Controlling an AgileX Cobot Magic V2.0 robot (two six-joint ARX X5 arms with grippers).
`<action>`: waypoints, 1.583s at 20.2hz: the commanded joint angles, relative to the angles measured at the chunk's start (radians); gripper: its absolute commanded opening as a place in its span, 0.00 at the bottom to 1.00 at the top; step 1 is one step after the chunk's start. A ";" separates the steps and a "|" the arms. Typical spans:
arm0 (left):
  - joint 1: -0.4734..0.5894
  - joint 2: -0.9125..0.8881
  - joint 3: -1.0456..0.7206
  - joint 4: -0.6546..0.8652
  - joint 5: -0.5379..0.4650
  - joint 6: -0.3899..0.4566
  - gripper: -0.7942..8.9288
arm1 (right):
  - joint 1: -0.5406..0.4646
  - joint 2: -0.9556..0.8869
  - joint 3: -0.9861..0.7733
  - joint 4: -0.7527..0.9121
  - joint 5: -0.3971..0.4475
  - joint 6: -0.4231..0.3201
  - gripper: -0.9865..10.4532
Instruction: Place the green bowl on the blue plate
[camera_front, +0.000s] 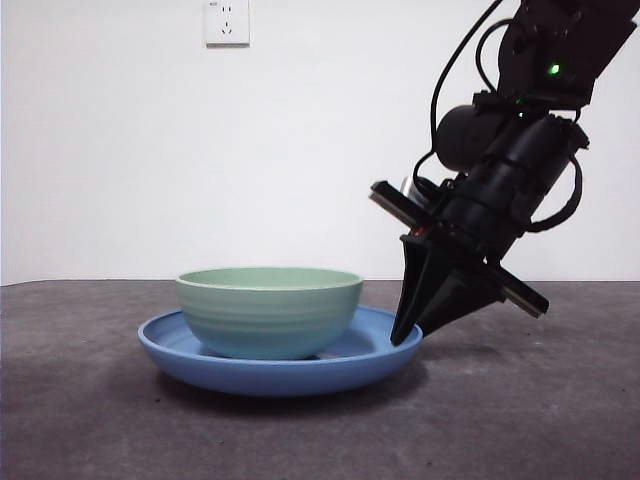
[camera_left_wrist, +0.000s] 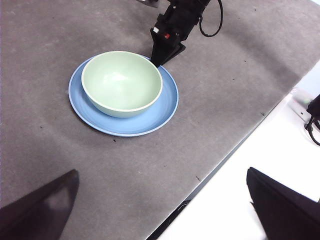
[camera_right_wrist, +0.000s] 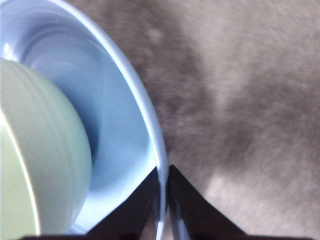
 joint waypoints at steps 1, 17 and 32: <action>-0.005 0.004 0.011 0.011 0.000 0.001 0.70 | 0.006 0.021 0.020 0.016 -0.006 0.013 0.10; -0.005 0.004 0.011 0.011 0.000 0.001 0.70 | -0.107 -0.228 0.042 -0.040 0.013 -0.037 0.39; -0.005 0.004 0.011 0.012 0.000 0.001 0.70 | -0.115 -0.960 0.042 -0.590 0.065 -0.337 0.71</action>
